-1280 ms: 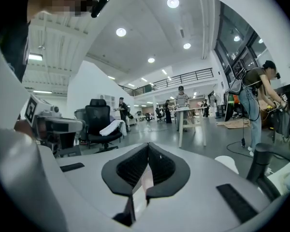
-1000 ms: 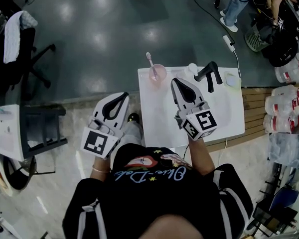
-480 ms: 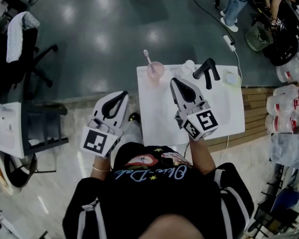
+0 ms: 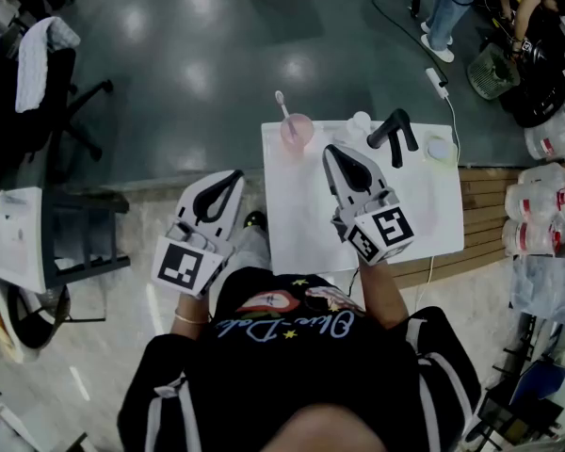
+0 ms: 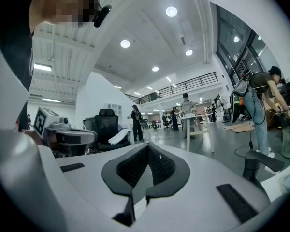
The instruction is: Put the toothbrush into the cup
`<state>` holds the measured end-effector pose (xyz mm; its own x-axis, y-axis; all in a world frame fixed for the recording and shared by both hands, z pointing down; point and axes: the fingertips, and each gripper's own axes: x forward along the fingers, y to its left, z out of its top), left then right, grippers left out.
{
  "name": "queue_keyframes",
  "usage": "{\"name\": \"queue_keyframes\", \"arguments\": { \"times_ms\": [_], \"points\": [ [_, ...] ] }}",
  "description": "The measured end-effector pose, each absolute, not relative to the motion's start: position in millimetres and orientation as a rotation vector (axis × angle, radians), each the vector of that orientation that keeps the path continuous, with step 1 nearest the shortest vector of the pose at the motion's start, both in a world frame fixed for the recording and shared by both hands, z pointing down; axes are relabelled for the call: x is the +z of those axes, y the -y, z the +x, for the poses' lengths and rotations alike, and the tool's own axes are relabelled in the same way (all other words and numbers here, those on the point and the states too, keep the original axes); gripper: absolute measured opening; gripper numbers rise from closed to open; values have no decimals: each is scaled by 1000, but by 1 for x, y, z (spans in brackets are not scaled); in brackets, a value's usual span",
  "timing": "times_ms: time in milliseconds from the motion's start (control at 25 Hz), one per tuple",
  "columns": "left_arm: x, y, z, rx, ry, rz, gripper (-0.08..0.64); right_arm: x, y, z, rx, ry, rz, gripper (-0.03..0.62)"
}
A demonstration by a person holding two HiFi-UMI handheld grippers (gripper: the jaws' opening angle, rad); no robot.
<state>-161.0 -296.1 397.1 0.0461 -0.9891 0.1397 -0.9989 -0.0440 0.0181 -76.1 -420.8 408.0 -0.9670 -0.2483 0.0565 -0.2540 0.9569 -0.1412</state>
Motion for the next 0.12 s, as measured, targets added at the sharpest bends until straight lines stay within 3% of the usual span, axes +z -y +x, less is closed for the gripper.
{"name": "queue_keyframes", "arguments": {
  "times_ms": [120],
  "points": [
    [398, 296, -161, 136, 2093, 2184, 0, 407, 420, -76, 228, 3072, 387, -2]
  ]
}}
